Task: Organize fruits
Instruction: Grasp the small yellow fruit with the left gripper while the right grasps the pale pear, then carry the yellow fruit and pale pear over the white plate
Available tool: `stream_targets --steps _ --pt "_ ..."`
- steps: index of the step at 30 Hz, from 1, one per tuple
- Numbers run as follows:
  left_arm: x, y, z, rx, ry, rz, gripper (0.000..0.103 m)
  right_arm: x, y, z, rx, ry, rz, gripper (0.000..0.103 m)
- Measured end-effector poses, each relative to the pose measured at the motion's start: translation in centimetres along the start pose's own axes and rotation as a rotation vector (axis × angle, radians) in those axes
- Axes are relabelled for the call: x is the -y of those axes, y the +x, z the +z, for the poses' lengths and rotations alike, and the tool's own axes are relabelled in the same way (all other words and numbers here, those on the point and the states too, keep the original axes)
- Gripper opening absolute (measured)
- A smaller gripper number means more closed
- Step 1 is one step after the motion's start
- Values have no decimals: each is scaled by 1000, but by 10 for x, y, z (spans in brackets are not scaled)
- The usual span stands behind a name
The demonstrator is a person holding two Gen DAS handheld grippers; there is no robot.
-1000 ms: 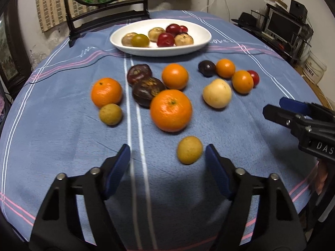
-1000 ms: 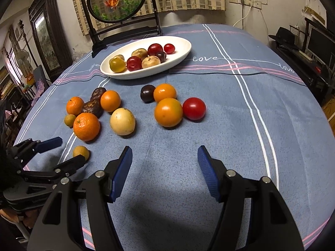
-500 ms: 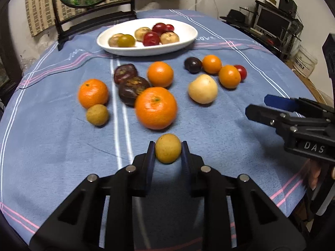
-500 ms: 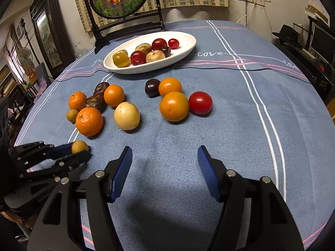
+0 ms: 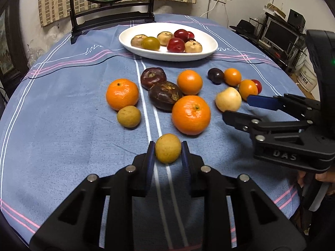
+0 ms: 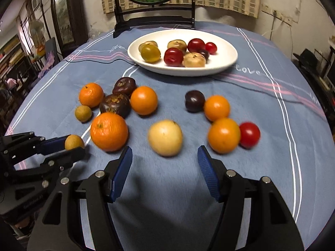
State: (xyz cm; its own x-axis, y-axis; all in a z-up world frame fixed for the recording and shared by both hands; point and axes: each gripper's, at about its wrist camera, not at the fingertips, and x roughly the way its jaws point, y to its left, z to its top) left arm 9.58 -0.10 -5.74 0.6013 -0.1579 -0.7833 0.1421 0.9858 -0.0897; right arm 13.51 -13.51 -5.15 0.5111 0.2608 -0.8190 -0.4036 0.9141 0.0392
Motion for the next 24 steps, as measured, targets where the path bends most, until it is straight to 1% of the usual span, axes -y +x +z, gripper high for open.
stream_targets --steps 5,6,7,9,10,12,13,14,18,24 --pt "-1 3 2 -2 -4 -10 25 -4 10 8 -14 -36 -29 64" --pt "0 4 3 -4 -4 -13 25 -4 13 9 -19 -37 -31 60" --pt "0 5 3 -5 -4 -14 25 -4 15 9 -27 -37 -32 53" --pt "0 5 3 -6 -3 -15 25 -3 21 10 -40 -35 -38 50" --pt "1 5 3 -6 -3 -15 25 -3 24 10 -46 -35 -41 46" --pt "1 6 3 -8 -2 -13 25 -3 26 11 -43 -31 -32 43" --pt "1 6 3 -10 -3 -11 25 -3 26 11 -43 -29 -26 39" --pt "1 6 3 -11 -3 -10 25 -3 25 11 -41 -30 -30 37" --pt "1 6 3 -14 -1 -8 25 -3 22 9 -39 -30 -30 36" --pt "2 2 4 -11 4 0 25 4 8 1 -16 -2 4 36"
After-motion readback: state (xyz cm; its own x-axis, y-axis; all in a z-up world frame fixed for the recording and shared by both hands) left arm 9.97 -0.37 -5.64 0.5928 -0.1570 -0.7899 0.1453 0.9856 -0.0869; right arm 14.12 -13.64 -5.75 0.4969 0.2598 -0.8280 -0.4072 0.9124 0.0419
